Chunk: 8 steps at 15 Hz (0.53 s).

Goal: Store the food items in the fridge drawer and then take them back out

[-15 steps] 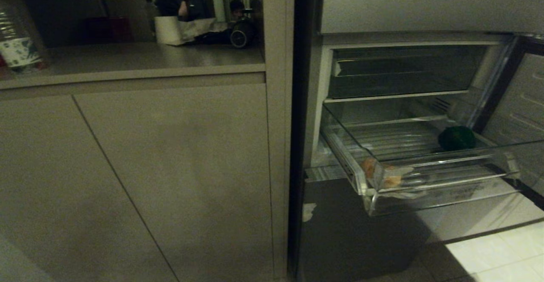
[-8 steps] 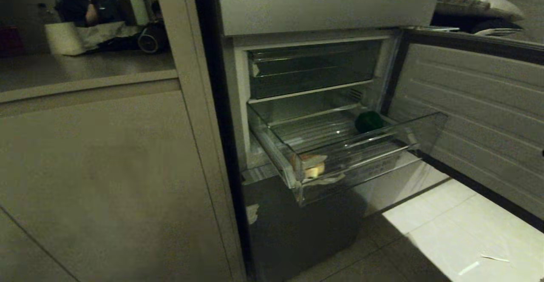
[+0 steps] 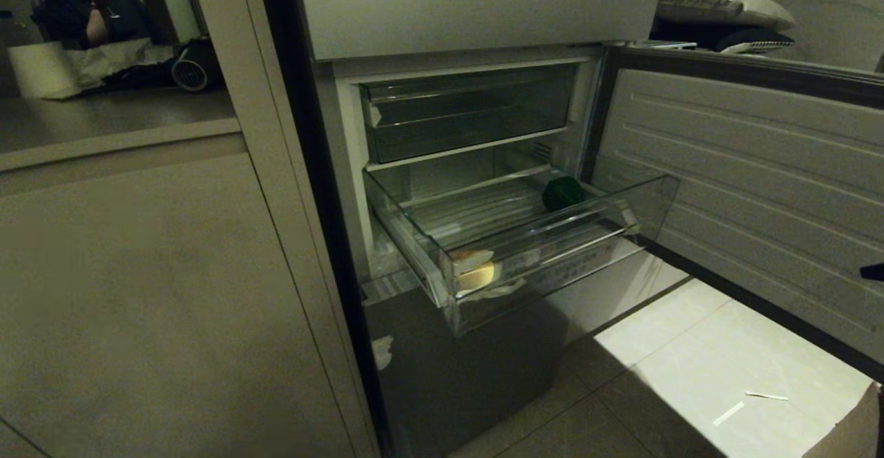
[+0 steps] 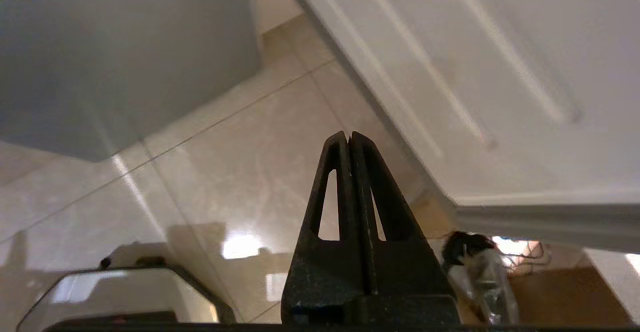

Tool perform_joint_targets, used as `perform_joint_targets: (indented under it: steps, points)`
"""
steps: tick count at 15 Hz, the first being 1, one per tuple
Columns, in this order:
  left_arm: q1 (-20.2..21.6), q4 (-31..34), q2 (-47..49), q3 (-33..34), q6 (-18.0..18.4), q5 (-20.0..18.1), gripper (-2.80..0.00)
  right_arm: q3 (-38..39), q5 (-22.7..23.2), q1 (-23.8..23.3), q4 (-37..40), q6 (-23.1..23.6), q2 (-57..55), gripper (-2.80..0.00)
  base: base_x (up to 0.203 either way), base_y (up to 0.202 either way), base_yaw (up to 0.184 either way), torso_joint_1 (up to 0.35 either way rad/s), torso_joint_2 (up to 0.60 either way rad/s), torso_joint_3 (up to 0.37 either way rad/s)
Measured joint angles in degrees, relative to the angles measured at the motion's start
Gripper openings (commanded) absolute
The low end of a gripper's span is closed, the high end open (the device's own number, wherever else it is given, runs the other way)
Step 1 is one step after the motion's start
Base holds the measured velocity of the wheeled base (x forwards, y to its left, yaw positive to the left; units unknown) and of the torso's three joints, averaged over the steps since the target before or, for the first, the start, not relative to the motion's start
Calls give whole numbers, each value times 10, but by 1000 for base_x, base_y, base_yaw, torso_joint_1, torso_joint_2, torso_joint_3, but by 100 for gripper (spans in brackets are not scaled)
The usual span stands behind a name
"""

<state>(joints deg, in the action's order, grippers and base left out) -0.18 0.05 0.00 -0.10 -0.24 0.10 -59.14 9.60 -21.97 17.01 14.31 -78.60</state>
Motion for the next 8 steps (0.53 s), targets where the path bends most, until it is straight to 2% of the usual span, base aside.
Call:
perform_joint_targets:
  steps: [5,8]
  points:
    - [0,0,0,0,0,0,-280,12,23,0,0,2,13,-280,0,0,0,0,0,0]
    - [0,0,0,0,0,0,-280,11,33,1,0,13,14,-280,0,0,0,135,-321,-184]
